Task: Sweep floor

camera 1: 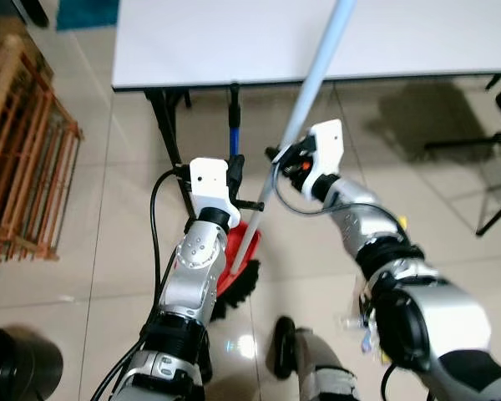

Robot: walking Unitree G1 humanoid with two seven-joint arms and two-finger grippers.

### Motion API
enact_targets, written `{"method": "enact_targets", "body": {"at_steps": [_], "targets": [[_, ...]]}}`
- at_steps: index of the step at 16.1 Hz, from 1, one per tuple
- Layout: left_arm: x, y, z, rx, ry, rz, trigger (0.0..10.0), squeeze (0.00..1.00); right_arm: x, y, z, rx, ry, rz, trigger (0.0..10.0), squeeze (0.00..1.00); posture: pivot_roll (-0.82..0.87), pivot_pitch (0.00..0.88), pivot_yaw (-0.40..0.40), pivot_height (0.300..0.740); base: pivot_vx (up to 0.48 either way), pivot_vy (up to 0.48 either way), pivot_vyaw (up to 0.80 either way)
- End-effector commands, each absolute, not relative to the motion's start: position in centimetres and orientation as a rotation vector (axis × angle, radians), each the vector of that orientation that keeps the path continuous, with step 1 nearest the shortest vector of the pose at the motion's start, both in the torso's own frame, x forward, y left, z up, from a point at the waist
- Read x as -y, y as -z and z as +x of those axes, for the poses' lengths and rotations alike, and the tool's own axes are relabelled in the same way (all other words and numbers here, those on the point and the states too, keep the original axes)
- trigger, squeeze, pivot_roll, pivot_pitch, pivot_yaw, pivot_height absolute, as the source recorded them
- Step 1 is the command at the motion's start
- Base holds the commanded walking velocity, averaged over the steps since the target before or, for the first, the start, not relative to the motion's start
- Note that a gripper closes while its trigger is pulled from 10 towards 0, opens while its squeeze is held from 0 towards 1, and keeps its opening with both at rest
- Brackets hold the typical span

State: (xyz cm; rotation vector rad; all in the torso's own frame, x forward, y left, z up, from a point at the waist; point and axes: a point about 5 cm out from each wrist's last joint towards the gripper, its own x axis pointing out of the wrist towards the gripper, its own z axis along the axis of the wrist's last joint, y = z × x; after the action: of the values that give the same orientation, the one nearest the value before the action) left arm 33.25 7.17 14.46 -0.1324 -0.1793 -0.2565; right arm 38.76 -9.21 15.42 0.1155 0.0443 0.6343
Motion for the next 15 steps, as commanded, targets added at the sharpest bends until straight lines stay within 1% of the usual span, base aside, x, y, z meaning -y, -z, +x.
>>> {"method": "enact_targets", "body": {"at_steps": [1, 5, 10, 15], "targets": [[-7.0, -14.2, 33.3, 0.175, 0.265, -0.143, 10.0, 0.0, 8.9, -16.4, 38.7, 0.025, -0.667, 0.121, 0.0, 0.0, 0.07, 0.123, -0.045, 0.74, 0.0, 0.0, 0.0], [-6.7, -14.6, 33.7, 0.192, 0.274, -0.15, 10.0, 0.0, 8.2, -15.6, 38.2, 0.015, -0.682, 0.132, 0.0, 0.0, 0.06, 0.111, -0.043, 0.74, 0.0, 0.0, 0.0], [-6.8, -14.0, 33.6, 0.181, 0.279, -0.151, 10.0, 0.0, 7.2, -14.8, 37.7, 0.004, -0.682, 0.151, 0.0, 0.0, 0.05, 0.1, -0.032, 0.74, 0.0, 0.0, 0.0], [-6.6, -14.3, 34.1, 0.19, 0.288, -0.149, 10.0, 0.0, 6.8, -15.0, 37.8, 0.004, -0.684, 0.153, 0.0, 0.0, 0.04, 0.079, -0.032, 0.74, 0.0, 0.0, 0.0]]}}
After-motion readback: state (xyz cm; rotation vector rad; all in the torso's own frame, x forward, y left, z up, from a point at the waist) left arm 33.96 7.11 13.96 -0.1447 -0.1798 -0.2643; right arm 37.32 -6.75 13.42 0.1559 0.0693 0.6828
